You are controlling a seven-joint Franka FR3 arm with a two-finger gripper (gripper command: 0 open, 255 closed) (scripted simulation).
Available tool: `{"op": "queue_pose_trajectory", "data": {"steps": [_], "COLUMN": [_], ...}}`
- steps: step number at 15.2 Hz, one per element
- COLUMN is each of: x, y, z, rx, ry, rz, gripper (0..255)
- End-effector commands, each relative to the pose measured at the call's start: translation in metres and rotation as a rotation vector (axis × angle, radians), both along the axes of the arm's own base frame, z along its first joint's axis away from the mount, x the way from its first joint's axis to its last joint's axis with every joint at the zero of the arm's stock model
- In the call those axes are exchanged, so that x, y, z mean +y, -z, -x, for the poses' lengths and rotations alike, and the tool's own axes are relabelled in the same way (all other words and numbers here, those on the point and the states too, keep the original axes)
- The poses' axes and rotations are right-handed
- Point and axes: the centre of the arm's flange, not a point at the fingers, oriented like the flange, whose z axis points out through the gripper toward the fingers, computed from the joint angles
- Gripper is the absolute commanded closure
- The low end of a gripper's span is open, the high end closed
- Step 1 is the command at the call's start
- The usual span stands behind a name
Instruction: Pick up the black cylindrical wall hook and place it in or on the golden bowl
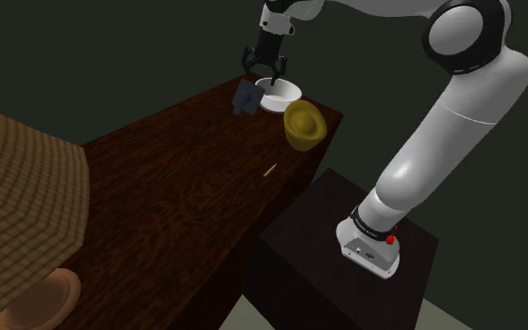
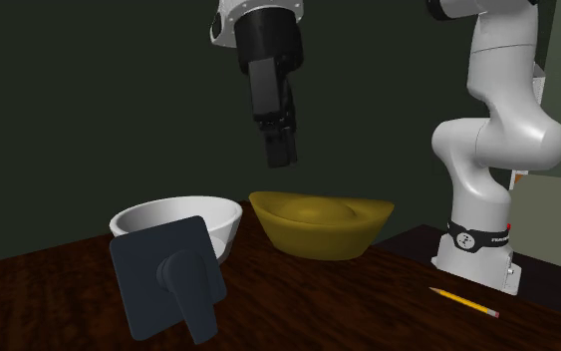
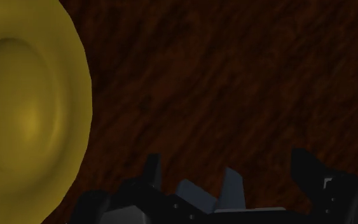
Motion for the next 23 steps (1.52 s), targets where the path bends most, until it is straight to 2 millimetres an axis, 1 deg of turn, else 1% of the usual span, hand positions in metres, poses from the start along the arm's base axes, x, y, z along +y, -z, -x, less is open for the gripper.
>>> {"op": "queue_pose_trajectory", "data": {"steps": [1, 7, 10, 11, 18, 19, 23], "x": [-0.013, -0.058, -0.084, -0.089, -0.077, -0.076, -0.076], "y": [0.014, 0.06, 0.085, 0.09, 0.125, 0.128, 0.128], "z": [-0.024, -0.079, -0.101, -0.106, -0.105, -0.105, -0.105], "rx": [0.013, 0.051, 0.071, 0.074, 0.074, 0.074, 0.074], "ry": [0.069, 0.269, 0.369, 0.388, 0.388, 0.388, 0.388], "rz": [-0.023, -0.089, -0.123, -0.129, -0.129, -0.129, -0.129], "gripper": [0, 0, 0, 0, 0, 0, 0]}}
